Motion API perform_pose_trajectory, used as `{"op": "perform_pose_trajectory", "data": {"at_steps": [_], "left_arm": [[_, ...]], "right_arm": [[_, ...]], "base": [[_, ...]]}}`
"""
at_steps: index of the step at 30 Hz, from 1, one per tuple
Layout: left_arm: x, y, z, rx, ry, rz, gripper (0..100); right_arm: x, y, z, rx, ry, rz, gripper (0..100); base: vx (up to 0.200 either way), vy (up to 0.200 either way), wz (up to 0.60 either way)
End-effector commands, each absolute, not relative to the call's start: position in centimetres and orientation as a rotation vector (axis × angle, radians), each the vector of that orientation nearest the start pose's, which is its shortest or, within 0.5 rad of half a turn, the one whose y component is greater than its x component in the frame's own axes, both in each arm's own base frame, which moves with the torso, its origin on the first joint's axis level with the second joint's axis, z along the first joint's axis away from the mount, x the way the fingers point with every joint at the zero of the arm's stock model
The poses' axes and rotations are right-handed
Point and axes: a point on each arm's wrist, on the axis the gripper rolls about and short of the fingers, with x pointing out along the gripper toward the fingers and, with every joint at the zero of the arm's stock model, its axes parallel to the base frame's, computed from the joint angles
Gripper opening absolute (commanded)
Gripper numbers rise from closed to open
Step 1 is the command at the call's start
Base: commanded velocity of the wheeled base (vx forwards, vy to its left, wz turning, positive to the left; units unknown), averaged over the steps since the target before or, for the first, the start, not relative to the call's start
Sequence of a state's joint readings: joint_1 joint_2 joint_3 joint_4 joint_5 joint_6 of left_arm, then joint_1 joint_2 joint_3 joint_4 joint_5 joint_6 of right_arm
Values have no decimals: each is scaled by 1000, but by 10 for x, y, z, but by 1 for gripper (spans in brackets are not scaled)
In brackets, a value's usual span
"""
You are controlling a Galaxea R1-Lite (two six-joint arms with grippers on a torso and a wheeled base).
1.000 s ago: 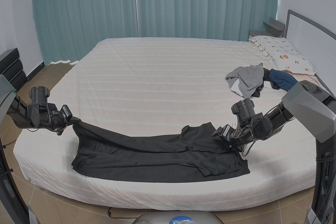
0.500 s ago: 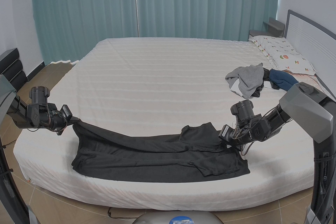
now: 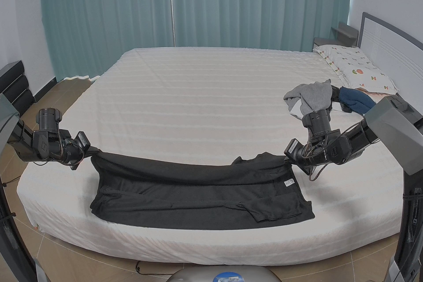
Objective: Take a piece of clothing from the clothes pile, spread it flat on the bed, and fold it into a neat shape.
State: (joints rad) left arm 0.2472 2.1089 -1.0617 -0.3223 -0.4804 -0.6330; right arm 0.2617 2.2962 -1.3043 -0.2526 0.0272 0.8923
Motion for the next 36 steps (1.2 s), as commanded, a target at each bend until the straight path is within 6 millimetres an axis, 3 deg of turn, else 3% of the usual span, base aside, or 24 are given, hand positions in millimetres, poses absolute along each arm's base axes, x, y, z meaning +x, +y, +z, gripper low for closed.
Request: {"op": "perform_pose_trajectory", "data": {"at_steps": [1,6,20,32,36], "left_arm": [[380,86,91,-843,683,9,0],[392,89,104,-817,622,16,0],[398,88,94,-808,632,22,0],[394,88,86,-796,670,31,0],[378,87,73,-718,725,19,0]], "right_arm": [[434,112,77,789,707,-34,0],[445,114,82,799,666,-15,0],[458,120,76,802,562,-2,0],[445,105,68,779,617,-49,0],[431,98,63,757,665,-60,0]], "base": [[0,0,0],[0,0,0],[0,0,0],[0,0,0],[0,0,0]]}}
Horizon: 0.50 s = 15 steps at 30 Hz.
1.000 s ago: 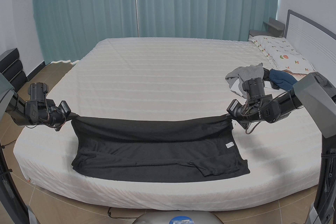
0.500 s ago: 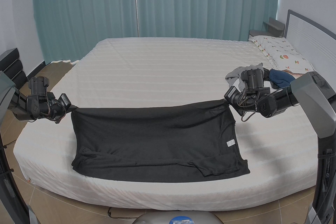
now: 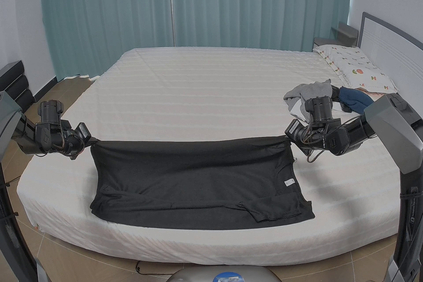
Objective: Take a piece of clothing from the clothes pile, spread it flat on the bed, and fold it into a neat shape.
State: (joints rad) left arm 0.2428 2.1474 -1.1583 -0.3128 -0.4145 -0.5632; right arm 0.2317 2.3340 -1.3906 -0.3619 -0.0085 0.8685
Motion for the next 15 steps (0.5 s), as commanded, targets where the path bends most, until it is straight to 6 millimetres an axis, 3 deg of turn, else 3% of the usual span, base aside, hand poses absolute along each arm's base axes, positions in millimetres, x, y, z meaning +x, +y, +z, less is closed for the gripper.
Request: {"op": "perform_pose_trajectory", "data": {"at_steps": [1,10,15], "left_arm": [[371,85,67,-684,749,11,0],[338,88,44,-572,848,-4,0],[324,89,32,-503,899,-26,0]], "right_arm": [[424,97,56,739,696,-65,0],[388,93,29,654,849,-47,0],[378,97,15,626,894,-46,0]], "base": [[0,0,0],[0,0,0],[0,0,0]]}}
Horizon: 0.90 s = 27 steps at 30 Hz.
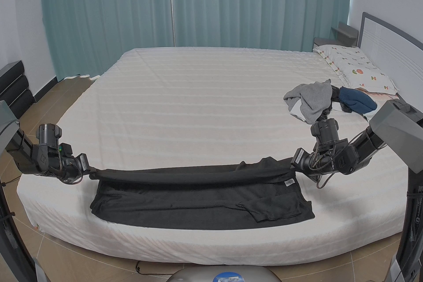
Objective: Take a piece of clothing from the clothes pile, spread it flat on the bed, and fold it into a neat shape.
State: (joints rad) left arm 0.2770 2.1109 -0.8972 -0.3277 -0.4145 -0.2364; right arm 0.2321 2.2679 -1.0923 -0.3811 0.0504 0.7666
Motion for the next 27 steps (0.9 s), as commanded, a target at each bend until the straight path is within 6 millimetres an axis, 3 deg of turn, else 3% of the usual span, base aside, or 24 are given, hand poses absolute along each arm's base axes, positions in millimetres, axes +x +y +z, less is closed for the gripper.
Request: {"op": "perform_pose_trajectory", "data": {"at_steps": [1,12,13,14,24,27], "left_arm": [[323,89,30,-499,906,-27,0],[318,88,22,-501,946,-26,0],[316,87,21,-503,952,-26,0],[316,87,21,-503,953,-26,100],[315,87,31,-527,925,-11,100],[327,89,41,-628,877,34,100]], "right_arm": [[377,97,13,622,901,-47,0],[366,107,-5,596,925,-31,0],[366,107,-3,596,920,-30,100],[366,107,-3,596,920,-30,100],[369,94,32,660,828,-19,100],[373,90,36,728,811,-46,100]], "base": [[0,0,0],[0,0,0],[0,0,0],[0,0,0],[0,0,0],[0,0,0]]}}
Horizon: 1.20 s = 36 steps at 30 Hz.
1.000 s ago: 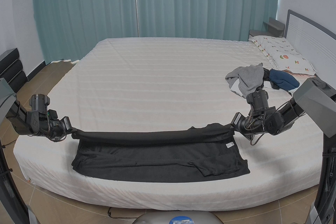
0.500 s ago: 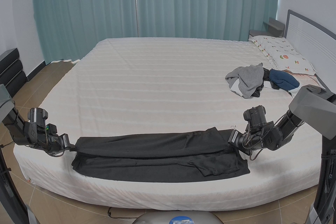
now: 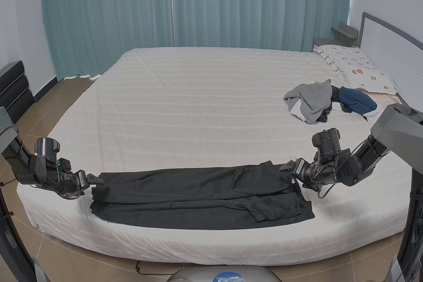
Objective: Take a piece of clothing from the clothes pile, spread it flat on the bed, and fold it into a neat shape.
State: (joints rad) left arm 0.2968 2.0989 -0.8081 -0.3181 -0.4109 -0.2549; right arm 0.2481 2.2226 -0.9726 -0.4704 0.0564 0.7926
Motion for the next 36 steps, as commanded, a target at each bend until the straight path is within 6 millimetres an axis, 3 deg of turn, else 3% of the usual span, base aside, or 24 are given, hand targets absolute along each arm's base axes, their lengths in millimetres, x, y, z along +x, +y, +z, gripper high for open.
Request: {"op": "perform_pose_trajectory", "data": {"at_steps": [1,4,8,18,19,36], "left_arm": [[333,90,43,-665,866,49,100],[347,87,45,-725,848,62,100],[367,82,31,-767,863,70,100],[396,69,-2,-703,884,129,100],[397,69,-3,-700,884,132,0],[411,82,14,-828,693,245,0]], "right_arm": [[374,90,36,748,814,-46,100],[374,88,35,776,828,-37,100],[377,85,33,787,832,-32,100],[387,83,31,792,815,-34,100],[388,84,31,790,814,-32,100],[417,84,3,787,820,-51,100]], "base": [[0,0,0],[0,0,0],[0,0,0],[0,0,0],[0,0,0],[0,0,0]]}}
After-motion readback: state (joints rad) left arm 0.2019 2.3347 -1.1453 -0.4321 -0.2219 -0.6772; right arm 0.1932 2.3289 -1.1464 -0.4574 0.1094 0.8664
